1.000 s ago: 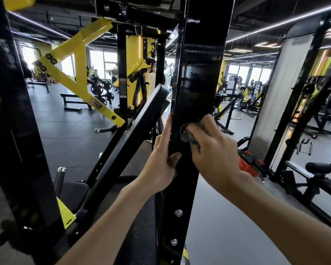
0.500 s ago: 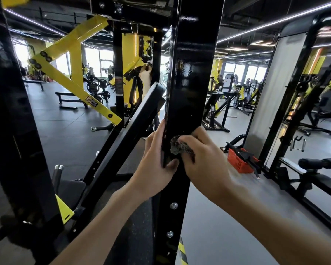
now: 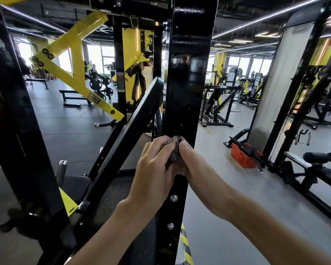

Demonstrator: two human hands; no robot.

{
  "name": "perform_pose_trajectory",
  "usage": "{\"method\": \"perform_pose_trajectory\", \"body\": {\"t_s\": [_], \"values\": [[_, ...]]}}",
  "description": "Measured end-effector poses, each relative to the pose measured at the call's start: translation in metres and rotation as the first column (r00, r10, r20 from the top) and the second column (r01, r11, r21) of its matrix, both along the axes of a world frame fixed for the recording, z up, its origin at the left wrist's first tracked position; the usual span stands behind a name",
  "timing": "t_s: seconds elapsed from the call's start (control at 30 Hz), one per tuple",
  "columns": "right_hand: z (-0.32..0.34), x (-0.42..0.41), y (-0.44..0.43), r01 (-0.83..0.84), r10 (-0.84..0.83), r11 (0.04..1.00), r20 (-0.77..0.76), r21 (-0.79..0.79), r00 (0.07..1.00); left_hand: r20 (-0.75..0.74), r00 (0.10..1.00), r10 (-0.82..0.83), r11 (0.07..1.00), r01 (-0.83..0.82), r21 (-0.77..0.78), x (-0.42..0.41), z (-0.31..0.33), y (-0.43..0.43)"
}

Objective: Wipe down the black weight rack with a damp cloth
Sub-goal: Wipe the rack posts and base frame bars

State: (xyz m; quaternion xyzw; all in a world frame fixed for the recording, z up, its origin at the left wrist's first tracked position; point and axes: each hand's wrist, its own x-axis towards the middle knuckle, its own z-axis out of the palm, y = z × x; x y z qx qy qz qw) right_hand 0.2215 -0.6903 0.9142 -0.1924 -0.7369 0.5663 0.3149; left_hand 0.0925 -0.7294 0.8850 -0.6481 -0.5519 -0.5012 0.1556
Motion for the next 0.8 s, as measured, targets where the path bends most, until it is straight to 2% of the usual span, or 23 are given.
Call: {"method": "perform_pose_trajectory", "body": {"t_s": [0.07, 0.1, 0.13, 0.2, 0.27, 0.33, 0.47, 0.6, 0.67, 0.77, 0.8], "values": [[0.006, 0.003, 0.003, 0.009, -0.009, 1.000, -0.030, -0.027, 1.000, -0.016, 1.000, 0.020, 0.998, -0.019, 0.064, -0.001, 0.005, 0.004], [0.012, 0.004, 0.005, 0.073, -0.075, 0.997, -0.059, -0.036, 0.995, -0.029, 0.999, 0.039, 0.995, -0.036, 0.098, -0.002, 0.011, 0.006], [0.015, 0.005, 0.008, 0.182, -0.184, 0.983, -0.099, -0.033, 0.978, -0.044, 0.997, 0.065, 0.989, -0.058, 0.139, -0.002, 0.019, 0.009], [0.017, 0.008, 0.019, 0.446, -0.438, 0.895, -0.193, -0.002, 0.878, -0.063, 0.992, 0.109, 0.970, -0.092, 0.227, -0.004, 0.038, 0.016], [0.010, 0.009, 0.035, 0.564, -0.549, 0.825, -0.174, 0.048, 0.818, -0.106, 0.984, 0.143, 0.947, -0.105, 0.304, -0.007, 0.060, 0.024], [0.002, 0.007, 0.048, 0.532, -0.528, 0.842, -0.069, 0.086, 0.846, -0.162, 0.972, 0.169, 0.930, -0.103, 0.353, -0.009, 0.080, 0.034], [-0.013, -0.003, 0.057, 0.326, -0.329, 0.943, 0.030, 0.066, 0.944, -0.308, 0.914, 0.264, 0.926, -0.151, 0.345, -0.004, 0.087, 0.052], [-0.026, -0.008, 0.062, 0.315, -0.321, 0.945, 0.055, 0.086, 0.946, -0.590, 0.800, 0.109, 0.984, -0.004, 0.177, -0.006, 0.057, 0.052], [-0.027, -0.007, 0.065, 0.299, -0.305, 0.950, 0.063, 0.092, 0.950, -0.565, 0.812, 0.146, 0.974, -0.016, 0.228, -0.011, 0.065, 0.057], [-0.030, -0.004, 0.067, 0.271, -0.278, 0.958, 0.070, 0.099, 0.958, -0.367, 0.903, 0.225, 0.941, -0.104, 0.322, -0.009, 0.072, 0.062], [-0.032, -0.003, 0.068, 0.273, -0.281, 0.957, 0.076, 0.096, 0.957, -0.392, 0.896, 0.209, 0.950, -0.091, 0.298, -0.006, 0.066, 0.061]]}}
